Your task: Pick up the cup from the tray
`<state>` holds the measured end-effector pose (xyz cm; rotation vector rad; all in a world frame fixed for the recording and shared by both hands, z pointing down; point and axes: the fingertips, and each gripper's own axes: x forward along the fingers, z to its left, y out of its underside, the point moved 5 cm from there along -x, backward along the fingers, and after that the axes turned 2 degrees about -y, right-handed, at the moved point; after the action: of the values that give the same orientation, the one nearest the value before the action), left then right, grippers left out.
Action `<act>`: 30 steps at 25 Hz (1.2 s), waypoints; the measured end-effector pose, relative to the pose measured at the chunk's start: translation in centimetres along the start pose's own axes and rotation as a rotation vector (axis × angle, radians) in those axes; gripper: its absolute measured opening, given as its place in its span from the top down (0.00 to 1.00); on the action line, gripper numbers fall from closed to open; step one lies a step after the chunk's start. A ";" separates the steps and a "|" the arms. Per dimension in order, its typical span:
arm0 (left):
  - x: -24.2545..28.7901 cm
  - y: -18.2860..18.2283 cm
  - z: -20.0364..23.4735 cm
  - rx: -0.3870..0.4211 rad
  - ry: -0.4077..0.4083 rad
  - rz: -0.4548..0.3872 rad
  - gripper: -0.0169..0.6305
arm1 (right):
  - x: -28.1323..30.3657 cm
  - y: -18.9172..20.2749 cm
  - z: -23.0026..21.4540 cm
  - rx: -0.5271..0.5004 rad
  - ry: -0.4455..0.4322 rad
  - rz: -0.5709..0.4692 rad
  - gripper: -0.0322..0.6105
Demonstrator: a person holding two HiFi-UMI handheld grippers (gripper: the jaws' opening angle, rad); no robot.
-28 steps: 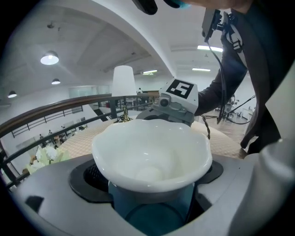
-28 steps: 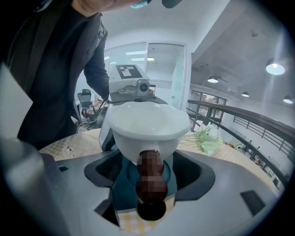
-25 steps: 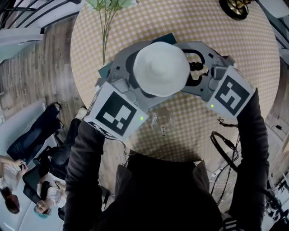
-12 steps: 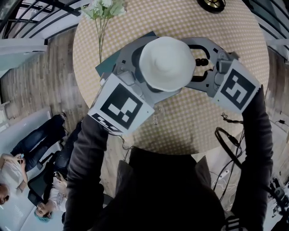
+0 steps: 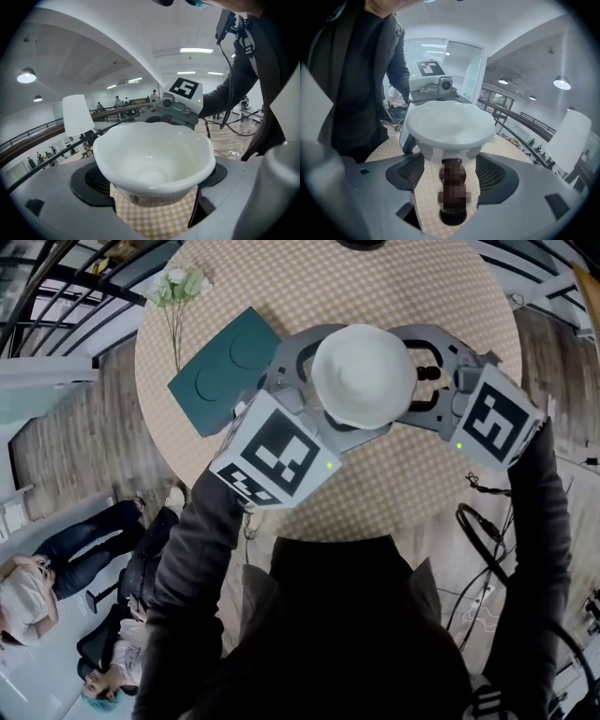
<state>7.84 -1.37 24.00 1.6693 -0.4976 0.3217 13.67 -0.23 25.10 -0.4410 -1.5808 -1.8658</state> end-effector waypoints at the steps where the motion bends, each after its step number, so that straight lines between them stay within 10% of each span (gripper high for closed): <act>1: 0.2 0.2 0.0 -0.001 0.010 -0.004 0.17 | 0.1 0.2 0.0 0.009 0.005 0.011 0.42; 11: 5.9 1.3 -6.7 -0.012 0.124 0.010 0.17 | -2.0 6.2 6.4 0.112 0.031 0.055 0.43; 30: 12.0 5.9 -6.5 -0.036 0.247 0.076 0.17 | 0.8 13.2 6.6 0.246 0.040 0.092 0.43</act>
<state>15.79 2.73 35.87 1.5522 -0.3794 0.5641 20.85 5.03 36.91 -0.3577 -1.7073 -1.5777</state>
